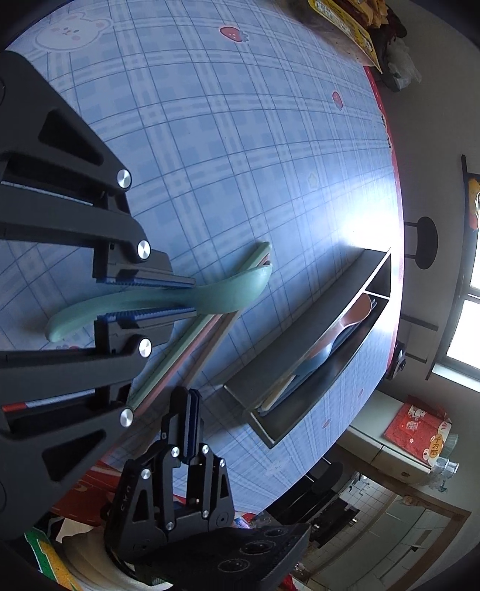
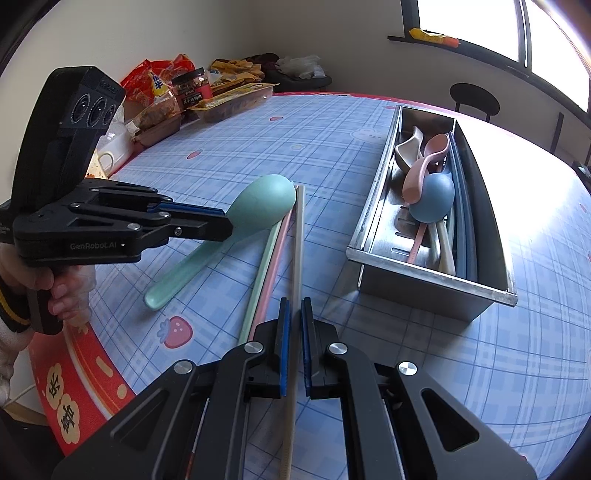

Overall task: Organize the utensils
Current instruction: 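Lift the green spoon with the left tool while the right tool holds the beige chopstick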

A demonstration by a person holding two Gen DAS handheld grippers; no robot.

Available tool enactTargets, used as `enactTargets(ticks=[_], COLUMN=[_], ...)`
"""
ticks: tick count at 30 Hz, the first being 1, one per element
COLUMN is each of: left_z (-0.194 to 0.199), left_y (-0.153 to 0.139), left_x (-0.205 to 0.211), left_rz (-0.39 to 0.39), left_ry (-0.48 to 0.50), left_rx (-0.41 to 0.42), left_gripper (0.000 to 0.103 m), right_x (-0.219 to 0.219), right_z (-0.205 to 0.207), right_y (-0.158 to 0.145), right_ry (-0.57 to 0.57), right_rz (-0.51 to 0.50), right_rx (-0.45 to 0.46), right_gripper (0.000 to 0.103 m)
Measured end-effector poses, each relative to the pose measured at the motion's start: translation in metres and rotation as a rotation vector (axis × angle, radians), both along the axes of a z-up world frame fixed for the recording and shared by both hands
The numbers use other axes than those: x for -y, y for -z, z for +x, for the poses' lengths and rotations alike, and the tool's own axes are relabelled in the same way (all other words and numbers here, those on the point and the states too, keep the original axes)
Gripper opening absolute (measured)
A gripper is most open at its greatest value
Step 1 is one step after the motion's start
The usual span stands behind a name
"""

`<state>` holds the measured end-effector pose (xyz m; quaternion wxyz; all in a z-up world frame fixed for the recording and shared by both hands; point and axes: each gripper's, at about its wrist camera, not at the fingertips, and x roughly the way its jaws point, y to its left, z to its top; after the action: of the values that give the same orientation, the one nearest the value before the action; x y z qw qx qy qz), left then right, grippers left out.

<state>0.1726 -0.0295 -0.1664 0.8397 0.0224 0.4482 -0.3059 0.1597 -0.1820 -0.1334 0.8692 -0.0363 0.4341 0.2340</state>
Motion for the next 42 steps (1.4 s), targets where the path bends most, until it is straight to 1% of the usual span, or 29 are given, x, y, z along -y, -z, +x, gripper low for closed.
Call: enactTargets(ticks=[5, 8, 11, 13, 15, 17, 20, 24, 26, 27, 29, 32, 38, 42], left_z=[-0.014, -0.020, -0.025, -0.027, -0.029, -0.028, -0.029, -0.022, -0.022, -0.023, -0.028, -0.031, -0.029, -0.033], left_y=[0.001, 0.003, 0.007, 0.012, 0.013, 0.012, 0.011, 0.011, 0.012, 0.010, 0.006, 0.004, 0.001, -0.002], left_x=[0.006, 0.007, 0.009, 0.011, 0.011, 0.010, 0.009, -0.008, -0.015, -0.016, -0.017, -0.017, -0.029, -0.027], left_rz=[0.015, 0.003, 0.002, 0.021, 0.020, 0.018, 0.047, 0.033, 0.015, 0.014, 0.019, 0.023, -0.037, -0.025], left_ry=[0.051, 0.078, 0.091, 0.099, 0.101, 0.091, 0.058, -0.029, -0.055, -0.063, -0.062, -0.066, -0.099, -0.095], left_rx=[0.017, 0.010, 0.002, -0.006, 0.001, -0.004, 0.029, 0.040, 0.038, 0.055, 0.090, 0.108, 0.108, 0.129], left_gripper=[0.014, 0.015, 0.015, 0.015, 0.015, 0.014, 0.013, 0.011, 0.011, 0.011, 0.011, 0.011, 0.011, 0.011], right_x=[-0.002, -0.003, -0.004, -0.004, -0.005, -0.005, -0.005, -0.006, -0.007, -0.008, -0.013, -0.020, -0.019, -0.020], right_z=[-0.001, -0.001, -0.002, -0.002, -0.002, -0.002, -0.002, -0.001, -0.002, -0.003, -0.005, -0.008, -0.007, -0.008], right_y=[0.000, 0.000, 0.000, 0.000, 0.000, 0.000, 0.000, 0.001, 0.001, 0.001, 0.001, 0.001, 0.001, 0.002], right_ry=[0.000, 0.000, 0.000, 0.000, 0.001, 0.001, 0.001, 0.001, 0.000, 0.000, -0.001, -0.003, -0.002, 0.001], right_rz=[-0.008, -0.013, -0.019, -0.023, -0.026, -0.027, -0.026, -0.036, -0.052, -0.063, -0.105, -0.162, -0.158, -0.159], right_rx=[0.004, 0.006, 0.008, 0.009, 0.011, 0.011, 0.011, 0.015, 0.022, 0.027, 0.046, 0.074, 0.071, 0.072], right_gripper=[0.006, 0.006, 0.006, 0.006, 0.006, 0.006, 0.006, 0.006, 0.006, 0.006, 0.006, 0.006, 0.007, 0.007])
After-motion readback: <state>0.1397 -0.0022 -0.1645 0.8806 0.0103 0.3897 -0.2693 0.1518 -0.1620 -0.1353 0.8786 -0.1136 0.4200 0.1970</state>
